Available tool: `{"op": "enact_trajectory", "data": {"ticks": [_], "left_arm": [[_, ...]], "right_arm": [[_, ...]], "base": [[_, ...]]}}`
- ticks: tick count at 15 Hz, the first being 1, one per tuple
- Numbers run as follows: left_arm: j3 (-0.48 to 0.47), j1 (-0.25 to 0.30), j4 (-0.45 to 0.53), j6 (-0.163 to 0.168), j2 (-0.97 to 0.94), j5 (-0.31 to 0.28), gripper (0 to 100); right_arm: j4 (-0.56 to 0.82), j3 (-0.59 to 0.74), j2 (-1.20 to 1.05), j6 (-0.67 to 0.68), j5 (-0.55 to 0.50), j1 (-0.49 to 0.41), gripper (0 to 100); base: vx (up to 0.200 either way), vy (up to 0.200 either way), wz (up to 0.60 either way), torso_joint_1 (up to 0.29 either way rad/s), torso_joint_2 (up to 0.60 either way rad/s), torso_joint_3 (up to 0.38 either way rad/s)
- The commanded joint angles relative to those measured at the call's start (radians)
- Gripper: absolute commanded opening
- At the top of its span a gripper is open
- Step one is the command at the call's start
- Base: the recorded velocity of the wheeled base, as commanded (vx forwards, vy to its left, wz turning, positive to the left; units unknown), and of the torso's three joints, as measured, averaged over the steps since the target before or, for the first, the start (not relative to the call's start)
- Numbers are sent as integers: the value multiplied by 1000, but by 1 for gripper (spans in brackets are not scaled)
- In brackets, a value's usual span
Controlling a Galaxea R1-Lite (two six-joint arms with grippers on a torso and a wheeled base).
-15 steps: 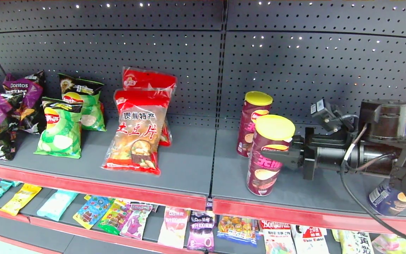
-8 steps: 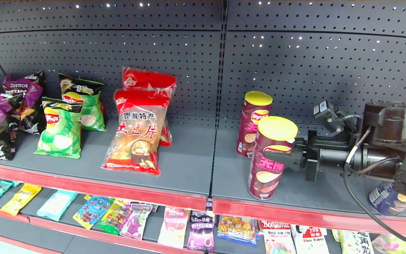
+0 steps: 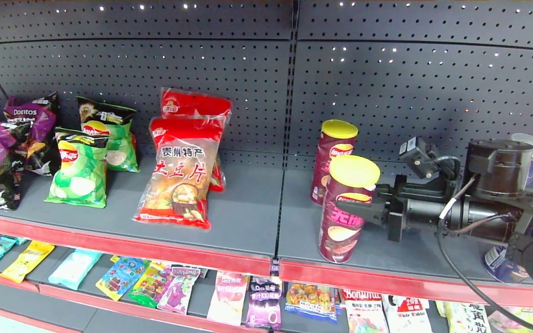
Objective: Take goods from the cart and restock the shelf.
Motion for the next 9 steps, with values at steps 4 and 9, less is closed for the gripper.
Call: {"op": "enact_trajectory", "data": {"ticks": [4,9], "left_arm": [[0,0,0,-1,1,0,100],[0,0,0,1,1,0,100]], "right_arm": [[-45,-3,38,1,0,8,0],[-46,13,38,15,-1,8,0]], "base": [[0,0,0,0,0,0],[0,0,0,0,0,0]]}}
